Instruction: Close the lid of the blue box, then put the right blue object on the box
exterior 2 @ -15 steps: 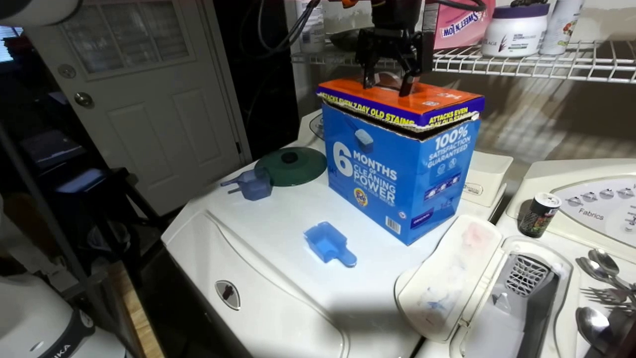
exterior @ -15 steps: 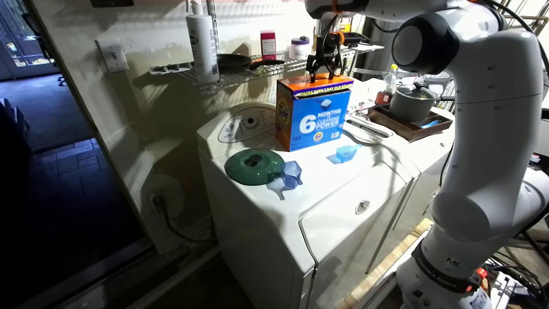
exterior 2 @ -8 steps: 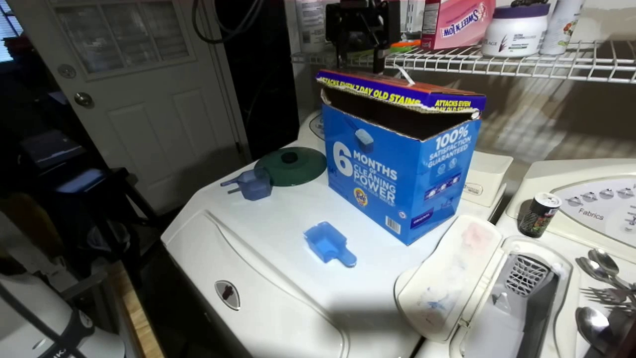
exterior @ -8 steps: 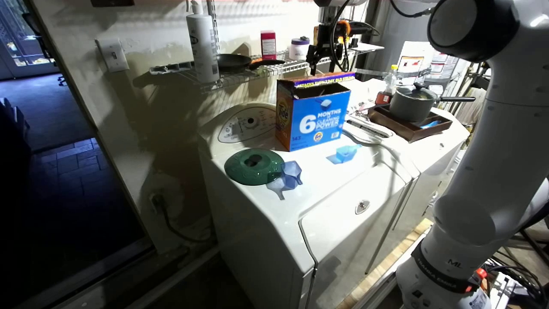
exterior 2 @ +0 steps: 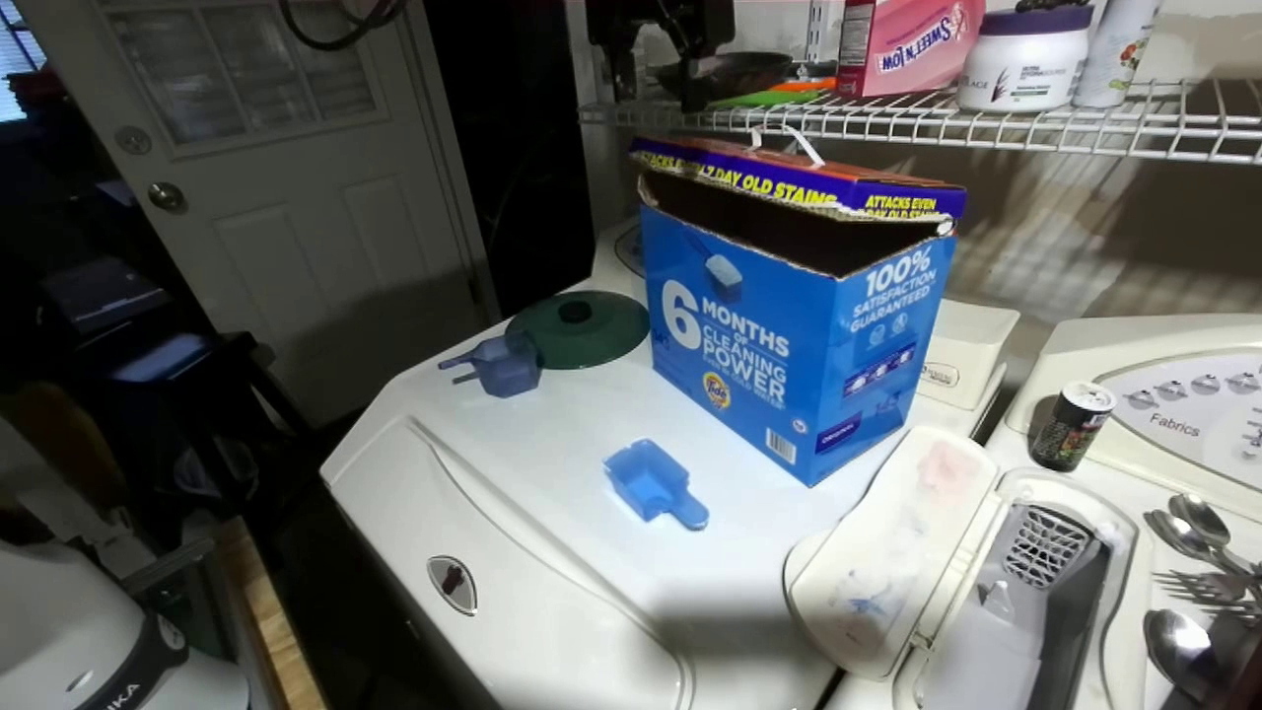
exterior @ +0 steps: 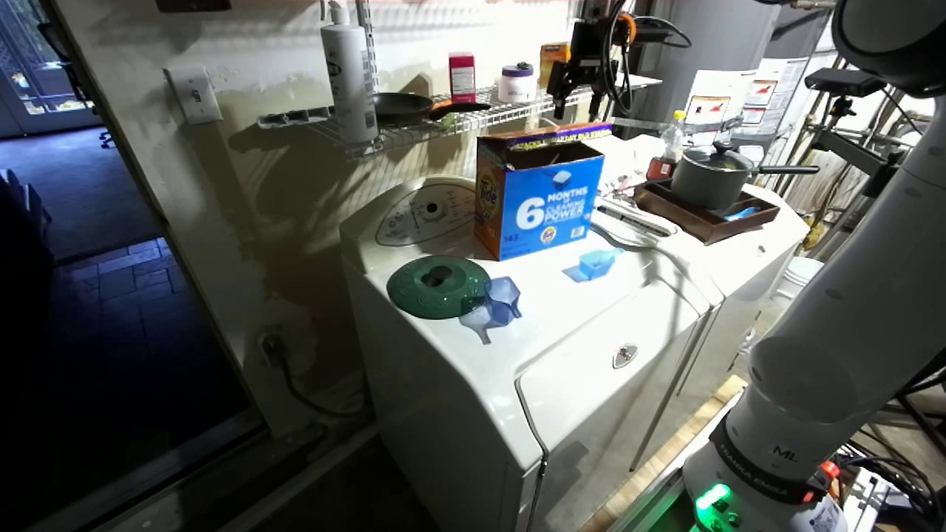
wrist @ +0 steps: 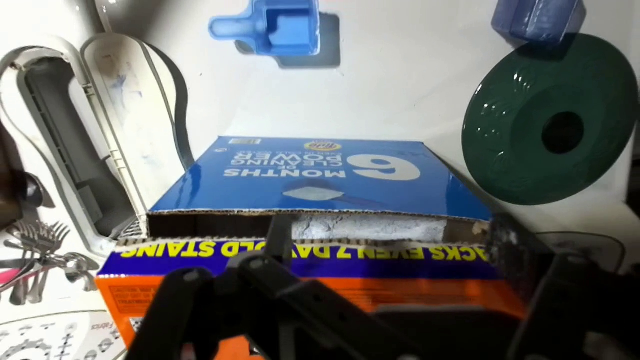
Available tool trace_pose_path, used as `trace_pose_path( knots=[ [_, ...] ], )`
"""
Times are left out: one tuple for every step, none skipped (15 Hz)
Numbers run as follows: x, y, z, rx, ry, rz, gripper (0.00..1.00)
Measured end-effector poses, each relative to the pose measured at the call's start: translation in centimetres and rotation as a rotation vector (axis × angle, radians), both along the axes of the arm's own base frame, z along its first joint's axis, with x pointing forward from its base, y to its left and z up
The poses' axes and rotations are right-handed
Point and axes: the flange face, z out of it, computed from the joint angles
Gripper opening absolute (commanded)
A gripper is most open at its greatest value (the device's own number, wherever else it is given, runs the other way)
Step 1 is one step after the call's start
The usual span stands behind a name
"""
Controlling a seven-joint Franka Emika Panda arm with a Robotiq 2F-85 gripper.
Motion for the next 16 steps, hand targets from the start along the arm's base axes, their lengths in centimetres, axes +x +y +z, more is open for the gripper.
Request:
trace_pose_path(
  knots=[
    [-0.8,-0.1,-0.1,0.004,0.005,-0.005,1.0],
    [-1.2,-0.1,-0.2,0.006,0.007,-0.007,1.0],
    [-1.3,-0.1,-0.1,0.006,0.005,-0.008,1.0],
    [-1.2,-0.1,-0.1,0.006,0.005,-0.007,1.0],
    [-1.1,-0.1,-0.3,0.006,0.008,-0.007,1.0],
    [-1.0,-0.1,-0.4,0.006,0.01,-0.006,1.0],
    [-1.0,-0.1,-0.4,0.006,0.01,-0.007,1.0],
    [-1.0,-0.1,-0.4,0.007,0.011,-0.007,1.0],
    [-1.0,-0.1,-0.5,0.013,0.013,-0.007,1.0],
    [-1.1,-0.3,-0.6,0.024,0.014,-0.011,1.0],
    [-1.2,-0.6,-0.9,0.038,0.02,-0.017,1.0],
    [-1.3,-0.9,-1.5,0.056,0.031,-0.023,1.0],
    [-1.4,-1.2,-2.3,0.074,0.044,-0.03,1.0],
    [-1.6,-1.4,-3.3,0.091,0.062,-0.038,1.0],
    [-1.8,-1.5,-4.5,0.107,0.082,-0.044,1.0],
    [-2.0,-1.5,-5.7,0.122,0.105,-0.049,1.0]
  ],
)
